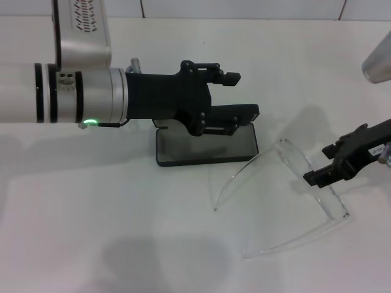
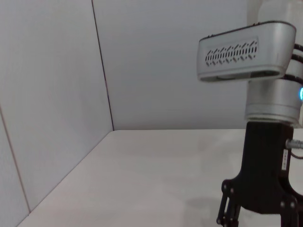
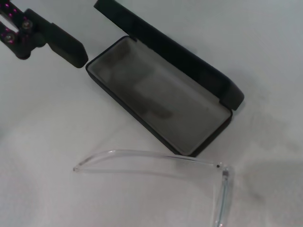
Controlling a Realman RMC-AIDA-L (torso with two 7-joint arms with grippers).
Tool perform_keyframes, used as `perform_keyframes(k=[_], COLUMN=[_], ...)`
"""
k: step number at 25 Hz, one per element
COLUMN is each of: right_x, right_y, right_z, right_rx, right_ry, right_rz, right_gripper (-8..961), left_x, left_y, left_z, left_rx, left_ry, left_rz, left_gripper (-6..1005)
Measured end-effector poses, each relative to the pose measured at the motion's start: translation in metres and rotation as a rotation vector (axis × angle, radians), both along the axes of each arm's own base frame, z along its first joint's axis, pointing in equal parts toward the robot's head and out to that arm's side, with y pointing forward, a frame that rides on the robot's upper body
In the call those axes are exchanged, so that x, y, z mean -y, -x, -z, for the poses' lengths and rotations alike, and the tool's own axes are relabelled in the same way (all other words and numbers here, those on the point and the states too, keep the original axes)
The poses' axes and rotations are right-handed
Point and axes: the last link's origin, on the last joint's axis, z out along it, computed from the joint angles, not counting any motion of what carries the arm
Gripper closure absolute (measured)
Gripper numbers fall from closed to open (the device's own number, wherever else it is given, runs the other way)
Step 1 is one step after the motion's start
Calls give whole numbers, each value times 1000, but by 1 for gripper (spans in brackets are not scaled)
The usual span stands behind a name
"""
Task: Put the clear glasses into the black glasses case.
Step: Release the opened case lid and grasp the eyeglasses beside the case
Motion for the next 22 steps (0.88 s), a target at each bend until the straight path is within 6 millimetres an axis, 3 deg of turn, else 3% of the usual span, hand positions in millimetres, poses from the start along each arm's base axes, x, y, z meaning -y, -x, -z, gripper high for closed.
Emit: perform_keyframes(k=[16, 22], right_x=[-6, -5], right_y=[-10, -11], right_z=[29, 34], right_rx=[25, 34], right_ry=[20, 33], right_rz=[0, -3], right_gripper=[357, 495], left_x=[0, 0], left_y=[4, 4], left_z=[5, 5], left_rx=[-17, -18], left_ry=[-9, -10], left_rz=[23, 24], left_gripper=[283, 283])
